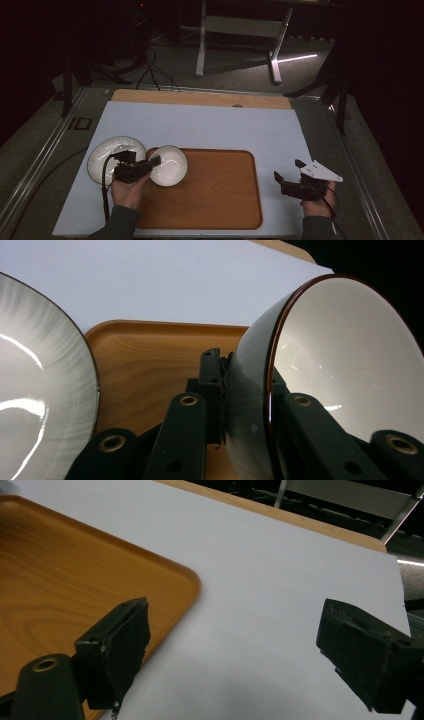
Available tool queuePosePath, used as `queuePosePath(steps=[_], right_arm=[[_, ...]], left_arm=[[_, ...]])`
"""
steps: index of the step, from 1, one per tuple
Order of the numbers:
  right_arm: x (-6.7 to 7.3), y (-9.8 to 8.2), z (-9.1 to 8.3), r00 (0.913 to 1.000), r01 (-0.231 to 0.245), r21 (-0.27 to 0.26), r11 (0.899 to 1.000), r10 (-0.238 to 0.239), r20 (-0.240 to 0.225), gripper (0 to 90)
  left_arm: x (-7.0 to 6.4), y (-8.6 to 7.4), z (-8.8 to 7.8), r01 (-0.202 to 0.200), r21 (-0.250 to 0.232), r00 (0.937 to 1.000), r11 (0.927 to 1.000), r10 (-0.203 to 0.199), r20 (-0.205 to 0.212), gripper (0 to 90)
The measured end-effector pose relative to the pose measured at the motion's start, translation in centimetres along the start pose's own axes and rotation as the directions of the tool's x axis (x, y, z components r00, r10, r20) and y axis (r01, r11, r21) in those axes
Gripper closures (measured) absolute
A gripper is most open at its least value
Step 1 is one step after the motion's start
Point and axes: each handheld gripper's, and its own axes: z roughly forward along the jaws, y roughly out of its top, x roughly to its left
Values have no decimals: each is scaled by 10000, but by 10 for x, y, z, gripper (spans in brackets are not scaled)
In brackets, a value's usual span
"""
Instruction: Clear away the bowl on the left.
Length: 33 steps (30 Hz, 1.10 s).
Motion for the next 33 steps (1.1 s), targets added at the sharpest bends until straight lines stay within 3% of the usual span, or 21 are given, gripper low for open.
queuePosePath(steps=[33], right_arm=[[0, 0, 0, 10000, 24, 13, 10000, -24, 2, 133]], left_arm=[[-14, -10, 23, -434, 357, 9987, 9984, 424, 296, 801]])
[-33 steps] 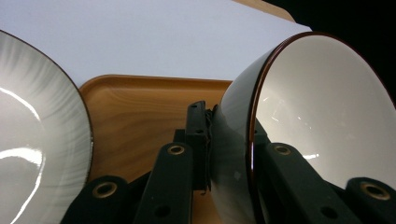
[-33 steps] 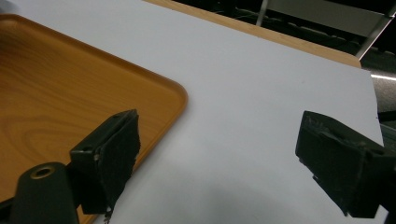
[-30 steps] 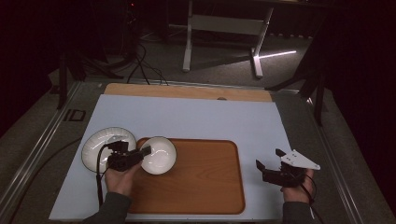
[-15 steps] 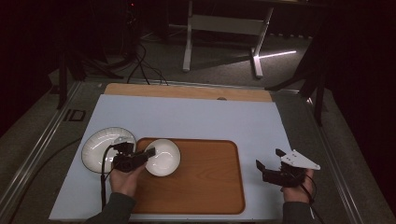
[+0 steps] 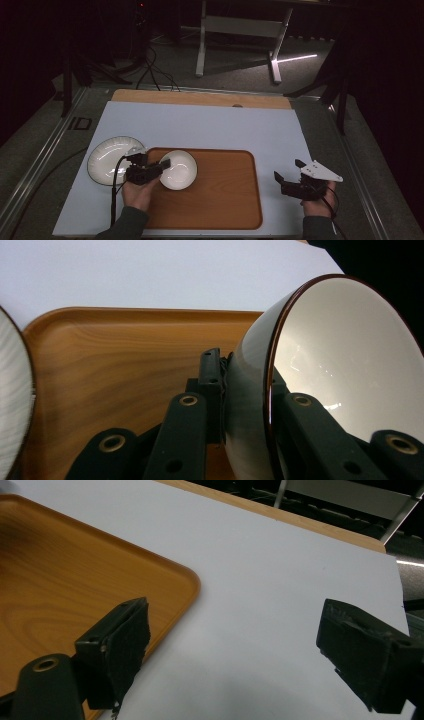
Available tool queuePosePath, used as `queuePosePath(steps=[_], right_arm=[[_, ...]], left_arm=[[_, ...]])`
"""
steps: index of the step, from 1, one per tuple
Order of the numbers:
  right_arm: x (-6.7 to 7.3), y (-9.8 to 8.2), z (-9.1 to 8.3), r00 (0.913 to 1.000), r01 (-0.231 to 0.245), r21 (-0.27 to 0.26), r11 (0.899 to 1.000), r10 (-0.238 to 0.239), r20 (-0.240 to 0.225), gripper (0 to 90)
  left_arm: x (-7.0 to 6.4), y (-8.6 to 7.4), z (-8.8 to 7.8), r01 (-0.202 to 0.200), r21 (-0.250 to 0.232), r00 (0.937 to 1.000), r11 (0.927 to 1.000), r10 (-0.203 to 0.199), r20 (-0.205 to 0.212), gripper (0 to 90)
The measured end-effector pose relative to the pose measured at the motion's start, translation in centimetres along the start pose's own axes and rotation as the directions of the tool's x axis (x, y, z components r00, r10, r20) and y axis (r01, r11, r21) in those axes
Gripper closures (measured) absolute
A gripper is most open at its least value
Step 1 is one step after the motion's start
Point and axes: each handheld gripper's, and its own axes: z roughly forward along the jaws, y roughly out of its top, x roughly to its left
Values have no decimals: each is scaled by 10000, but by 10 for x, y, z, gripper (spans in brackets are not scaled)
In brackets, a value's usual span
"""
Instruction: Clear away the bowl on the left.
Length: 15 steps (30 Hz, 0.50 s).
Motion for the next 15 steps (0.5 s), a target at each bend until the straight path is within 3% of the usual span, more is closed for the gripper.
queuePosePath(steps=[15], right_arm=[[0, 0, 1, 10000, 37, -6, 10000, -37, -25, 134]], left_arm=[[-7, -4, 7, -167, 278, 9998, 9995, 165, 64, 801]])
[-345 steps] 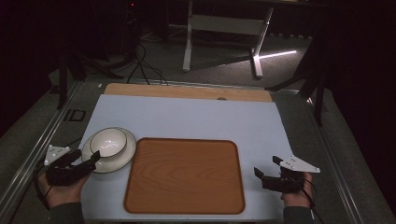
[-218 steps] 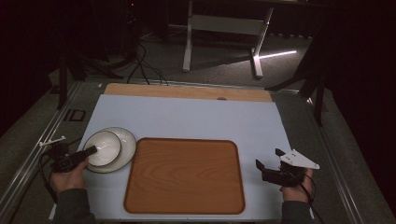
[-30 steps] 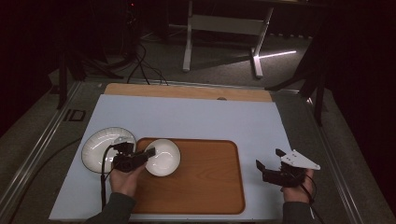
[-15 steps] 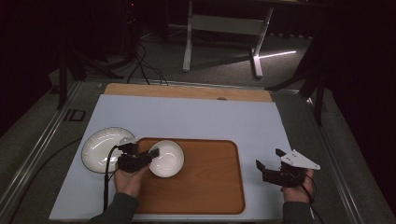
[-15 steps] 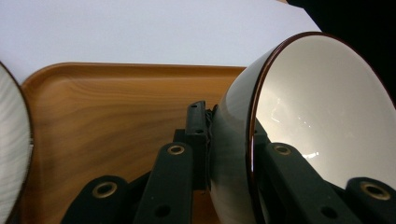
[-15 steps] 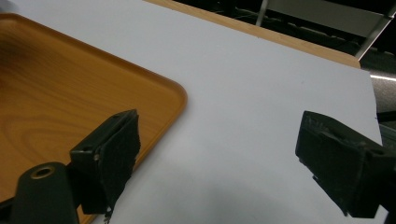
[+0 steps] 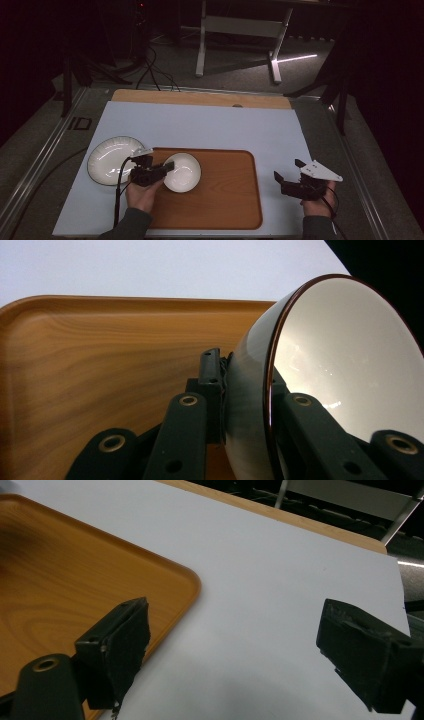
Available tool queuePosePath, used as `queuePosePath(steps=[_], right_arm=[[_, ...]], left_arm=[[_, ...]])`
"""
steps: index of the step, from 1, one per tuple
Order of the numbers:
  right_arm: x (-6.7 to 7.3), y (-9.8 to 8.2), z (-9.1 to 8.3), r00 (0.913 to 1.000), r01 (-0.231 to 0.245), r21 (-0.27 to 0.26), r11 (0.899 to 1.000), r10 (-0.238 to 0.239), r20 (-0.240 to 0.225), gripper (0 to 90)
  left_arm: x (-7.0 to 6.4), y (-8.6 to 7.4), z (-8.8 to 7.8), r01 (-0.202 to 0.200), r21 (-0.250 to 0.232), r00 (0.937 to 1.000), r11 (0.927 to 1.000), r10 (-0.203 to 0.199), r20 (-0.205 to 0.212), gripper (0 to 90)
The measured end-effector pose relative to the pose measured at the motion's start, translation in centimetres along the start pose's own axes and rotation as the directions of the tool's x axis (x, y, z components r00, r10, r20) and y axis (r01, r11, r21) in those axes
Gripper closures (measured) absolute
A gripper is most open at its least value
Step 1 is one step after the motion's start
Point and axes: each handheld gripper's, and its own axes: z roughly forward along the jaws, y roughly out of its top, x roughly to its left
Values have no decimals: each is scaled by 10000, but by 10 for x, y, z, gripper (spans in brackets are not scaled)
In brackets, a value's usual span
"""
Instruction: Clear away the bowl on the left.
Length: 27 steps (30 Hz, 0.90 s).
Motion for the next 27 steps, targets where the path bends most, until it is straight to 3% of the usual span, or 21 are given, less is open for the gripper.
queuePosePath(steps=[27], right_arm=[[1, 0, 1, 10000, 70, 27, 10000, -70, -44, 134]], left_arm=[[-6, -8, 15, -88, 641, 9999, 9979, 97, -126, 801]])
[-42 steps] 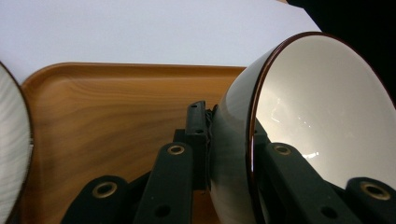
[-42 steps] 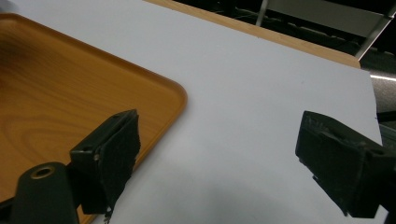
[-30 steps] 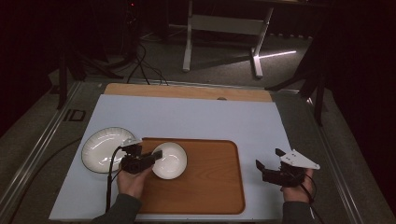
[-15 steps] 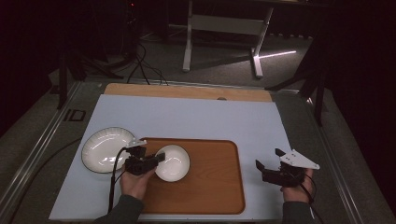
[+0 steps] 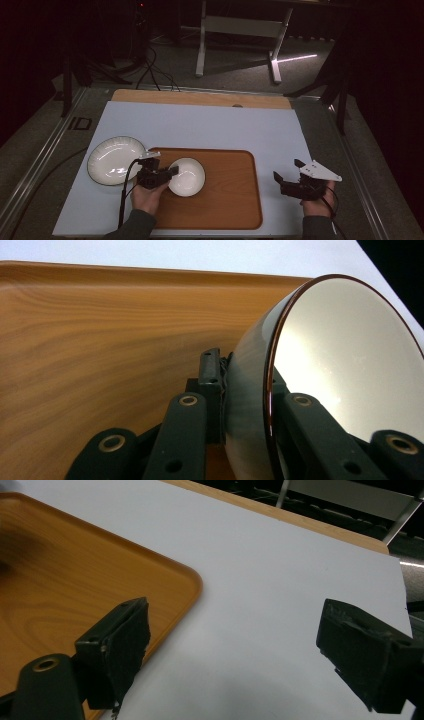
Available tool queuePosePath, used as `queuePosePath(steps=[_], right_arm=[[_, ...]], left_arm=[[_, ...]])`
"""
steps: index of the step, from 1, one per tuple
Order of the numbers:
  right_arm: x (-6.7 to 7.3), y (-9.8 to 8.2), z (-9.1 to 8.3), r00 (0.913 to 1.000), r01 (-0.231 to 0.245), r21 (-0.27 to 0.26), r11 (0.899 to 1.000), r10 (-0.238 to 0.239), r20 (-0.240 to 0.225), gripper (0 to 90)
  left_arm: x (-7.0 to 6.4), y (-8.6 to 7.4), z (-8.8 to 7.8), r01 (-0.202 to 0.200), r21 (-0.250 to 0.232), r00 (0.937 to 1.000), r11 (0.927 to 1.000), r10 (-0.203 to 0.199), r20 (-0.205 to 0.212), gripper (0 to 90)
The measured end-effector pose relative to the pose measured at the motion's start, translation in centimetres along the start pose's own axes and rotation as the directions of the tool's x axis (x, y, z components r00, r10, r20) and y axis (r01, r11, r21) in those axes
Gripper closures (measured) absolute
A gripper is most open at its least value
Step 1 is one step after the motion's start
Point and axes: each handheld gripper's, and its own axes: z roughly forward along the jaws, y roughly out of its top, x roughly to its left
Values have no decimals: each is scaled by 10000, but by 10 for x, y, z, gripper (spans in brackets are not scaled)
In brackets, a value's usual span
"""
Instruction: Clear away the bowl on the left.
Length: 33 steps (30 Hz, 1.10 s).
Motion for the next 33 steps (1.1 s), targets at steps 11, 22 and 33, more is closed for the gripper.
queuePosePath(steps=[11, 22, 33], right_arm=[[0, 0, 0, 10000, -19, -19, 10000, 19, 15, 134], [0, 0, -1, 10000, -39, -27, 10000, 39, 23, 134], [0, 0, 0, 10000, 4, 11, 10000, -4, 14, 134]], left_arm=[[-3, -3, 6, -60, 223, 10000, 9997, 60, 3, 800], [-4, -7, 14, 167, 516, 9993, 9985, -183, 314, 793], [-3, -8, 19, 350, 271, 9990, 9990, -357, 258, 751]])
